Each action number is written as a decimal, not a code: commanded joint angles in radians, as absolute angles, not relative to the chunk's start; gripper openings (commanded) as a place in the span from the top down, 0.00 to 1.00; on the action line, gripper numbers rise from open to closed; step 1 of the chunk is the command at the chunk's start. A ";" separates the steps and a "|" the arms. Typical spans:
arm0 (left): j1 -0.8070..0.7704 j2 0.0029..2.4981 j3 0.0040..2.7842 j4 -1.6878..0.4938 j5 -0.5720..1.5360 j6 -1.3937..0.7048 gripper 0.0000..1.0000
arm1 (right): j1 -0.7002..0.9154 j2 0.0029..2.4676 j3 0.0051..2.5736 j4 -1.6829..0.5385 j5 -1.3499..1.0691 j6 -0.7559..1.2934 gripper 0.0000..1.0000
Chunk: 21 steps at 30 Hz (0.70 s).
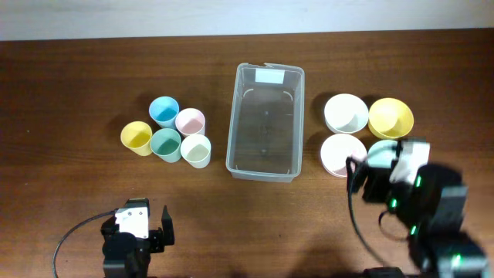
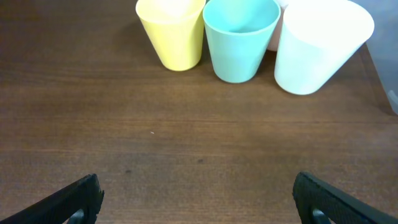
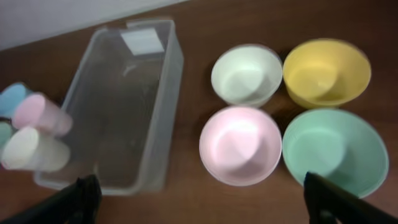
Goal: Pack container
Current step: 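Move the right gripper to the green bowl and grasp its rim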
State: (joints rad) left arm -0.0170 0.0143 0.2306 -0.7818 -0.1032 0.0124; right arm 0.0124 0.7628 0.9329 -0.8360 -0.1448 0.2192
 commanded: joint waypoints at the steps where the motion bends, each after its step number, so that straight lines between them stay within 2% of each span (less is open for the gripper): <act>1: -0.022 0.005 0.222 -0.780 -0.093 0.031 0.00 | 0.004 0.918 1.125 -0.891 -0.140 0.180 0.01; 7: -0.022 0.005 0.222 -0.779 -0.093 0.031 0.00 | -0.071 1.179 1.322 -1.045 -0.030 0.271 0.01; 16: -0.022 0.005 0.222 -0.779 -0.093 0.031 0.00 | -0.377 1.471 1.329 -1.111 -0.137 0.293 0.01; 21: -0.022 0.005 0.222 -0.780 -0.093 0.031 0.00 | -0.495 1.599 1.324 -1.123 -0.174 0.293 0.01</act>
